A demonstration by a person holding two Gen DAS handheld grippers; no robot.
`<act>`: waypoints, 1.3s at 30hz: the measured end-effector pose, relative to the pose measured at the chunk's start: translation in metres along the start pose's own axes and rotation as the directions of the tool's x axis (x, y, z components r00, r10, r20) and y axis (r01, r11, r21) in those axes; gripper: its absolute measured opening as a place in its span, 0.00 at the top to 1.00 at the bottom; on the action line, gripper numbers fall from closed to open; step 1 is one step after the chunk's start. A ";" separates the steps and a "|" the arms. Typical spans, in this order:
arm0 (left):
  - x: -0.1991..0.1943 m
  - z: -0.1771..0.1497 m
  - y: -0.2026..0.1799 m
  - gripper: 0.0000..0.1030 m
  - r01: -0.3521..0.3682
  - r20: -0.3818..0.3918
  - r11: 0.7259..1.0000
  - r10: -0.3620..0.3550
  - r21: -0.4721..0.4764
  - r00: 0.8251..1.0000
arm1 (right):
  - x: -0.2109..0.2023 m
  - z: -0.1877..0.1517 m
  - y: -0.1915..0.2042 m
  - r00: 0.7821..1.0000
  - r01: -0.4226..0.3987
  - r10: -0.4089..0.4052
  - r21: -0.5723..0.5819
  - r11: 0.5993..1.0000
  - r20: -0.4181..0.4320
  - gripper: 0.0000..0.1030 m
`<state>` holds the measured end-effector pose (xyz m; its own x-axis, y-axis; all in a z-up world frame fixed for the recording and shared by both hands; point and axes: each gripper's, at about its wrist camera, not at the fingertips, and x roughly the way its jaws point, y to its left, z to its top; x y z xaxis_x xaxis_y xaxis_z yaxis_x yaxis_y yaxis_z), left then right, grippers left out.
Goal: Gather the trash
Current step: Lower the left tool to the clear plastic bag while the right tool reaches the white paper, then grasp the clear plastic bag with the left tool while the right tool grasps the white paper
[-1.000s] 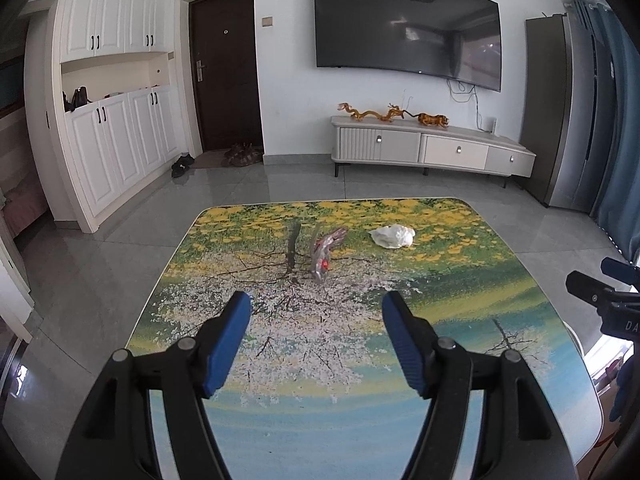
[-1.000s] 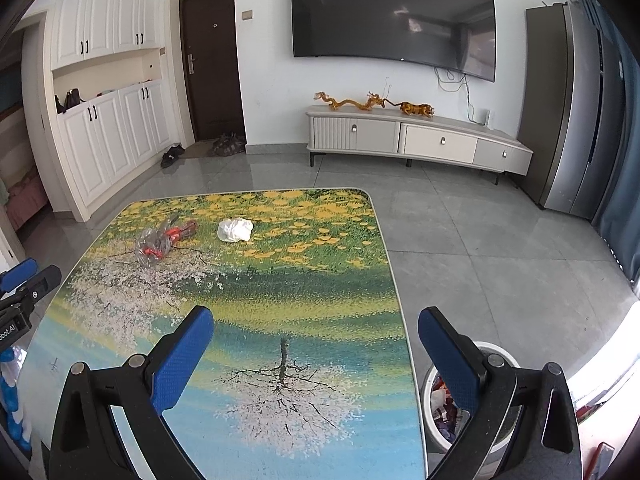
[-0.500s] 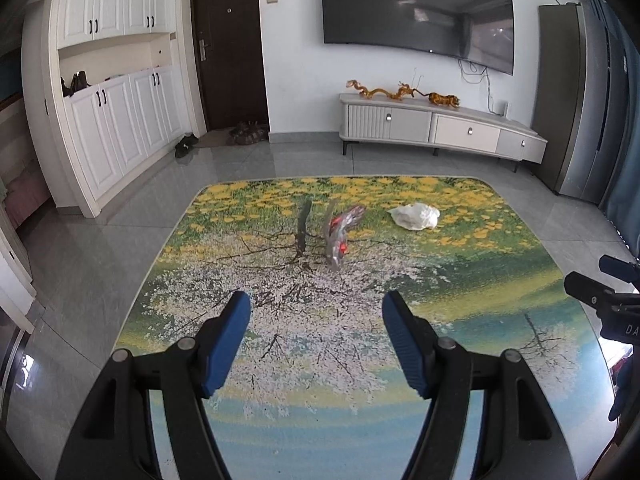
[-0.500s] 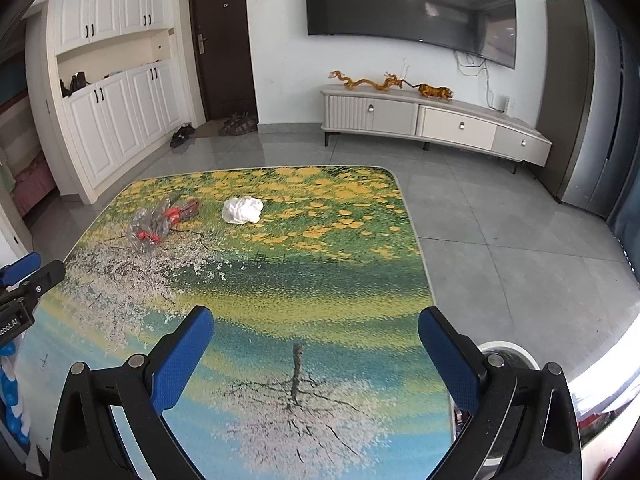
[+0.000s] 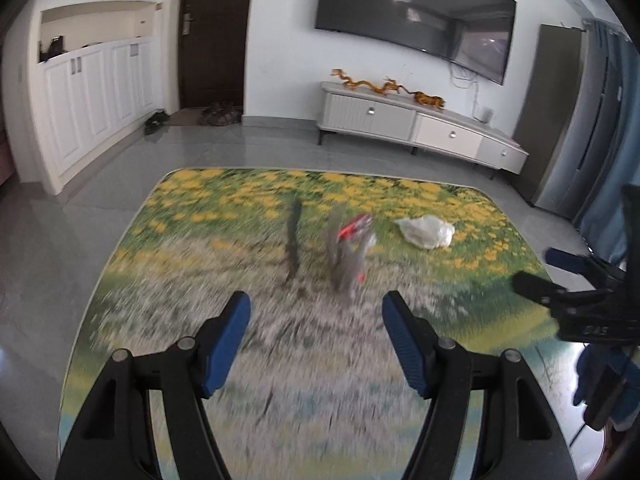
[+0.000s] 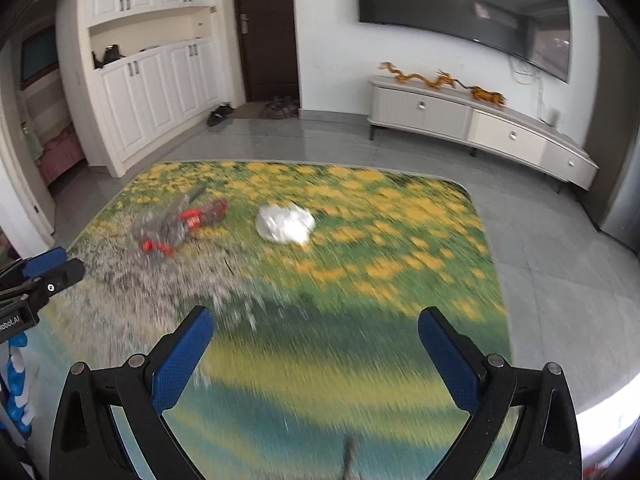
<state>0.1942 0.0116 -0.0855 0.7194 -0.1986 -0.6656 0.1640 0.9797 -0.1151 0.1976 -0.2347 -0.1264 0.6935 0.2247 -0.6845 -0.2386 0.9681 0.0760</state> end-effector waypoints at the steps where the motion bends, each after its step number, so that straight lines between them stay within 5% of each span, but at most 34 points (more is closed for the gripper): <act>1: 0.008 0.005 -0.002 0.35 0.006 -0.005 1.000 -0.006 0.012 1.000 | 0.006 0.004 0.001 1.000 -0.005 0.005 -0.010 1.000 0.002 0.00; 9: 0.076 0.022 -0.011 0.35 0.042 -0.097 0.998 -0.038 0.038 0.995 | 0.072 0.041 0.006 0.997 -0.075 0.074 -0.053 0.996 -0.019 0.02; 15: 0.098 0.025 -0.007 0.37 0.042 -0.122 0.999 -0.039 0.015 0.992 | 0.106 0.053 0.000 0.989 -0.127 0.125 -0.021 0.992 -0.078 0.23; 19: 0.105 0.024 -0.009 0.63 0.038 -0.145 0.999 -0.035 0.022 0.989 | 0.117 0.052 -0.001 0.983 -0.140 0.138 -0.011 0.990 -0.117 0.47; 22: 0.107 0.021 -0.010 0.84 0.050 -0.161 0.998 -0.046 0.023 0.986 | 0.112 0.048 0.000 0.979 -0.167 0.165 -0.010 0.986 -0.118 0.70; 24: 0.102 0.020 -0.011 0.85 0.062 -0.155 0.998 -0.058 0.016 0.986 | 0.107 0.045 0.000 0.978 -0.177 0.176 -0.004 0.984 -0.112 0.73; 39: -0.007 0.004 -0.016 0.87 0.081 -0.057 0.997 -0.081 -0.017 0.995 | -0.022 0.004 0.014 0.972 -0.234 0.234 0.009 0.972 -0.005 0.77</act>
<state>0.1894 -0.0025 -0.0763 0.6640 -0.2759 -0.6950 0.2097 0.9608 -0.1811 0.1817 -0.2257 -0.1070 0.6152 0.4443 -0.6512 -0.3878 0.8898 0.2407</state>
